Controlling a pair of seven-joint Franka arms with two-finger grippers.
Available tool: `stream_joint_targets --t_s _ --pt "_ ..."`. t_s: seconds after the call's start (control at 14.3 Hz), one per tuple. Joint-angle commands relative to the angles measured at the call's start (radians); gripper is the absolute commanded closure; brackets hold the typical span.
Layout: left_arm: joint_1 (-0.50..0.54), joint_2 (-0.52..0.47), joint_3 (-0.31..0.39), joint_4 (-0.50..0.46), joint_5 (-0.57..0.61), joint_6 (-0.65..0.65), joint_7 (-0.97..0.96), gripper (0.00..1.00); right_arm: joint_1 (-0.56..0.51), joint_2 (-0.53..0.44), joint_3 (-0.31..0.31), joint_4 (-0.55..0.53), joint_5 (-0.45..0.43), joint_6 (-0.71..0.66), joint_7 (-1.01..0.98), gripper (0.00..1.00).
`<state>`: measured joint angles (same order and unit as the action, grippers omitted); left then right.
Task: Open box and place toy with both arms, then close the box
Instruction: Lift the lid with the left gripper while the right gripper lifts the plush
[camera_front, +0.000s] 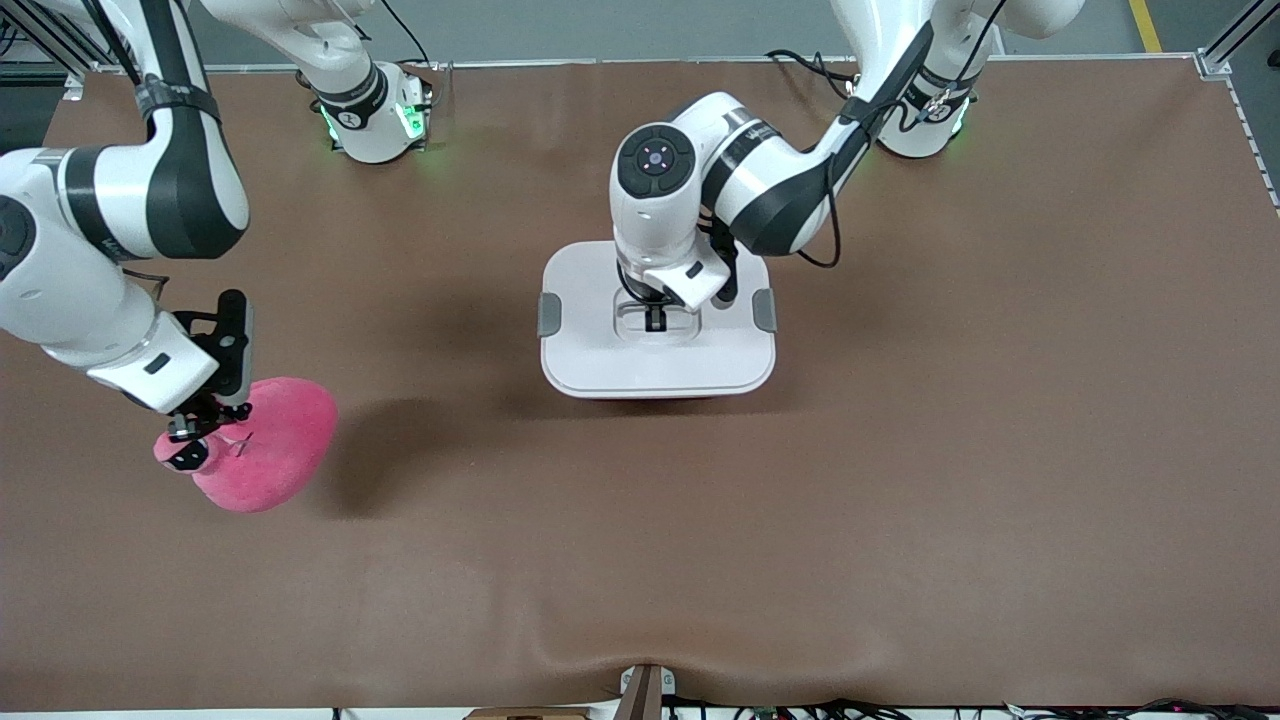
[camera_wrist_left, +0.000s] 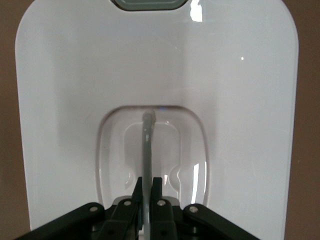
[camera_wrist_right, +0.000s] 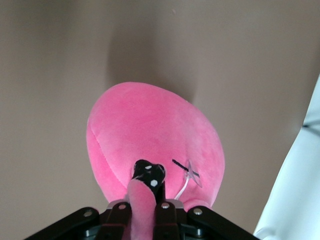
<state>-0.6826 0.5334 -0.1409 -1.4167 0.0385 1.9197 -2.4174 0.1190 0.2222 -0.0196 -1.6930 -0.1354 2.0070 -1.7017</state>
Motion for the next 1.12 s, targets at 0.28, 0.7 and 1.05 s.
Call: stream_joint_targets --t_s 0.28,0.7,1.05 --pt "0.098 -0.059 -0.003 -0.013 0.073 -0.048 0.079 1.00 0.296 -0.063 -0.003 -0.004 -0.134 -0.010 -0.079 1.00" --pt "0.238 -0.058 -0.006 -0.011 0.075 -0.047 0.291 1.00 0.575 -0.058 -0.005 0.058 -0.228 -0.108 -0.056 1.00" --pt "0.314 -0.056 -0.006 -0.011 0.073 -0.044 0.412 1.00 0.746 -0.038 -0.005 0.124 -0.358 -0.299 0.051 1.00"
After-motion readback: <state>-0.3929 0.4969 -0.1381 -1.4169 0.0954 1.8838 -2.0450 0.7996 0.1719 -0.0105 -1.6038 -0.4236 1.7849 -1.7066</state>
